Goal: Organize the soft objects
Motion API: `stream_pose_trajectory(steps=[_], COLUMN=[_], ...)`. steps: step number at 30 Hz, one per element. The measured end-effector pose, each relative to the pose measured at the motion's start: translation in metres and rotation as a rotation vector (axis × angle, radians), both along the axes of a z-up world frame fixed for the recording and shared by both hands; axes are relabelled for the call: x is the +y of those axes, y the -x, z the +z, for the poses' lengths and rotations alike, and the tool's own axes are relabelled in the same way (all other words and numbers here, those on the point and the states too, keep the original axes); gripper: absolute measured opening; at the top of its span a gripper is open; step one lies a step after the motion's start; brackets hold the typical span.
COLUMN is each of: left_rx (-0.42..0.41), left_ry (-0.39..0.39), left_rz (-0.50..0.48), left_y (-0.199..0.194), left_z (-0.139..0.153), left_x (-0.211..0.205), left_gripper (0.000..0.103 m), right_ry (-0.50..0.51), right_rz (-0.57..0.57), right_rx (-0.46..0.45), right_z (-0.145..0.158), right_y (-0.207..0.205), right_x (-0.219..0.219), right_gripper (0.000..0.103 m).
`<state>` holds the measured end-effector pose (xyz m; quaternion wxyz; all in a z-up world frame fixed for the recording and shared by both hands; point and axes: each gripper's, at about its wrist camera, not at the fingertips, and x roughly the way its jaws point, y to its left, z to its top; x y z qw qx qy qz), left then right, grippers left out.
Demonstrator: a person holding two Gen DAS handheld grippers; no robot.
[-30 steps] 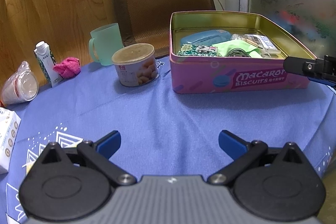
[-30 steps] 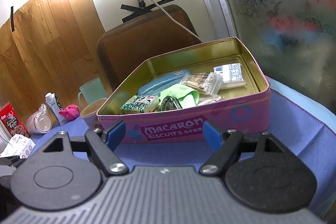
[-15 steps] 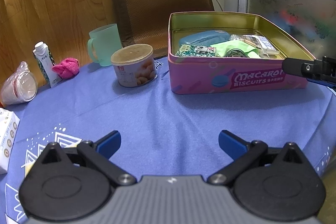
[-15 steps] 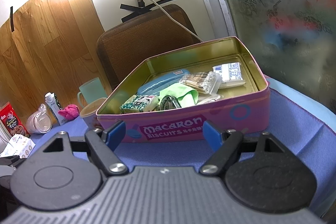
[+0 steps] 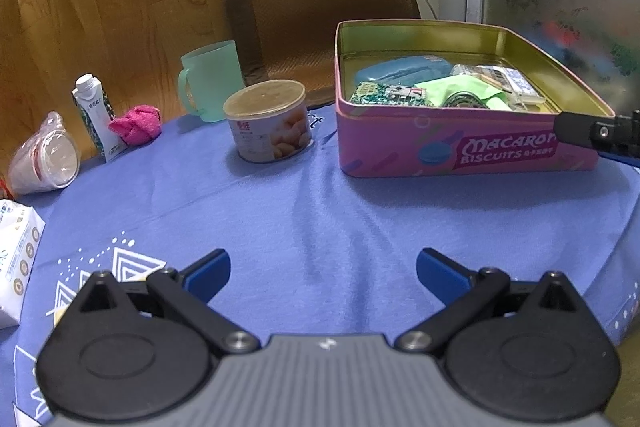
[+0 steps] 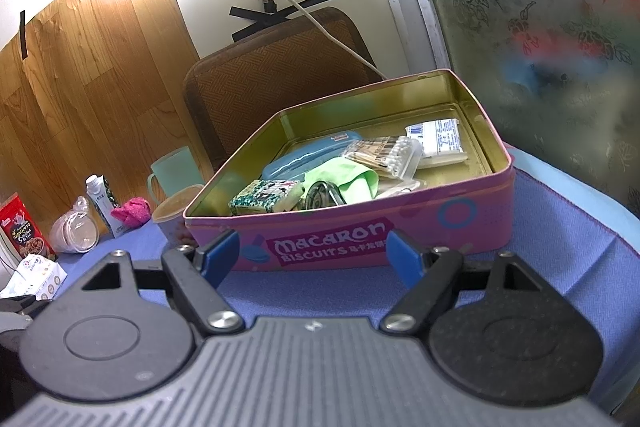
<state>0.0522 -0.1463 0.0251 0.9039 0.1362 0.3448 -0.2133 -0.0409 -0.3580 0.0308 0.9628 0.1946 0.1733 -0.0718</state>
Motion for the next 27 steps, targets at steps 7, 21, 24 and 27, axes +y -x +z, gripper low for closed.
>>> stream_pose_trajectory(steps=[7,21,24,27], left_rx=[0.023,0.039,0.044,0.046], left_ry=[-0.035,-0.057,-0.059,-0.061], left_rz=[0.004,0.005,0.008,0.011], left_y=[-0.0032,-0.0054,-0.0064,-0.0072], left_z=[-0.0052,-0.0075,-0.0083,-0.0092], left_x=[-0.0032,-0.0068,-0.0075,-0.0071], left_gripper=[0.103,0.103,0.103,0.103], right_ry=[0.009,0.0,-0.003,-0.003], right_rz=[0.001,0.007,0.01,0.015], right_rx=[-0.002,0.004,0.007,0.009], right_z=[0.0013,0.0012,0.0007,0.0], right_y=[0.0031,0.0026,0.0022,0.0014], right_x=[0.0019,0.0022,0.0022,0.0031], right_gripper=[0.083,0.083,0.083,0.083])
